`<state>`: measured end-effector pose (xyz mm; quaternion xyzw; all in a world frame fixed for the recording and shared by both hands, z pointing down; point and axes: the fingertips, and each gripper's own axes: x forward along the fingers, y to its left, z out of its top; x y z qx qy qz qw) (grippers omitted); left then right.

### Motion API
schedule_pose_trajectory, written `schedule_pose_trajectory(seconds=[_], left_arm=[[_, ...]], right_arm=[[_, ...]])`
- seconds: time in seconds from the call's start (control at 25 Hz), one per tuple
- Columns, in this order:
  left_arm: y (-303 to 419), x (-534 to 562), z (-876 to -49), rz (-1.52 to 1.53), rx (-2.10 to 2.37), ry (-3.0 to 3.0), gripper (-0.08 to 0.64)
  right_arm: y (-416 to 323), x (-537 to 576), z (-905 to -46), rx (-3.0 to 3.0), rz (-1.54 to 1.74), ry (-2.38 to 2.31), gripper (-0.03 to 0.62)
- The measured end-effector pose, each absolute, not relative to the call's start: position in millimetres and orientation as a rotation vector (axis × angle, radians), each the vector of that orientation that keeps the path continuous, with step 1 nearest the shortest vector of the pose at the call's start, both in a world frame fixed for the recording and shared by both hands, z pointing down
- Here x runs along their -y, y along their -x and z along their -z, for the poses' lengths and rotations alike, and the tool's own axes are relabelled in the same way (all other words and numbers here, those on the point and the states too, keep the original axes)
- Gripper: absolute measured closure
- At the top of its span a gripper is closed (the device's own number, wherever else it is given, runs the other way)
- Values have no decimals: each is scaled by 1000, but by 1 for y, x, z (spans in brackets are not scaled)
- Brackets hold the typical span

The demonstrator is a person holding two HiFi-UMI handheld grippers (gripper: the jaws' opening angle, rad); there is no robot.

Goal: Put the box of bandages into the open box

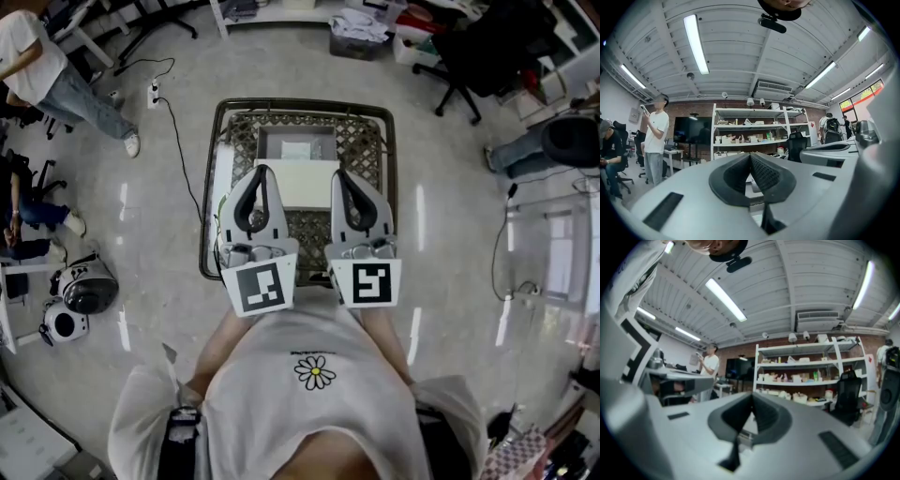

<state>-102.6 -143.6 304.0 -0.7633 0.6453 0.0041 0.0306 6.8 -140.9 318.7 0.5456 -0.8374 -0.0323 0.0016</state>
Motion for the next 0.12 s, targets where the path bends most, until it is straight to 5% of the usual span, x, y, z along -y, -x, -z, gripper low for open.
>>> schedule_pose_trajectory(seconds=[0.12], left_arm=[[104,146,-303,-17,-2006,2332,535]], right_arm=[[-9,142,-320,2626,106,-1710,561]])
